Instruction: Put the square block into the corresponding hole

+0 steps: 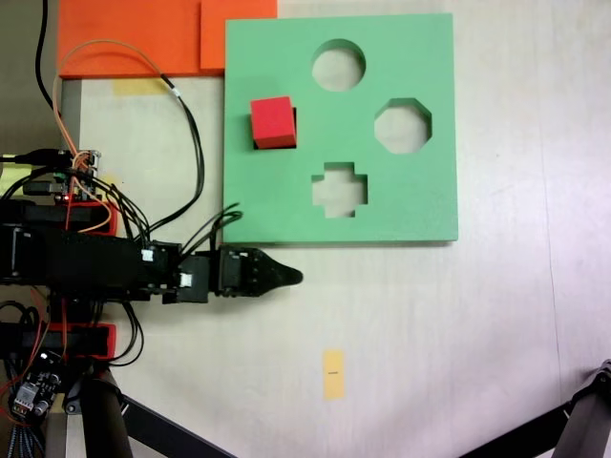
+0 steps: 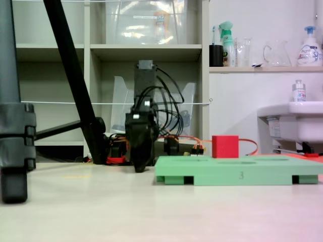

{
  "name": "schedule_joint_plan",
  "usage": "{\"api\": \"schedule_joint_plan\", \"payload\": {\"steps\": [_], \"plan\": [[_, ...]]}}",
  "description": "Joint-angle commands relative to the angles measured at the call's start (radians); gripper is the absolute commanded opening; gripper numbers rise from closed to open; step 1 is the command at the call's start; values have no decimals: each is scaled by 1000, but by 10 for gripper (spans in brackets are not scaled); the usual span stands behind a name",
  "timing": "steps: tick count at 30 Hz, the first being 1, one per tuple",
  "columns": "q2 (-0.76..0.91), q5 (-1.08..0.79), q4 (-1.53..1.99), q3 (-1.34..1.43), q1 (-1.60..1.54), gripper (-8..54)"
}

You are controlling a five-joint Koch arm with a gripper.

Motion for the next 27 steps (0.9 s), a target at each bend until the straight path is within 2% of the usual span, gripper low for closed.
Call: {"api": "schedule_joint_plan", "payload": {"steps": [1, 3, 5, 7, 27], "plan": [[11, 9, -97, 51, -20, 345], [78, 11, -94, 126, -21, 345], [227, 11, -71, 225, -15, 345], [345, 11, 141, 230, -18, 347], [350, 14, 183, 232, -28, 343]]}}
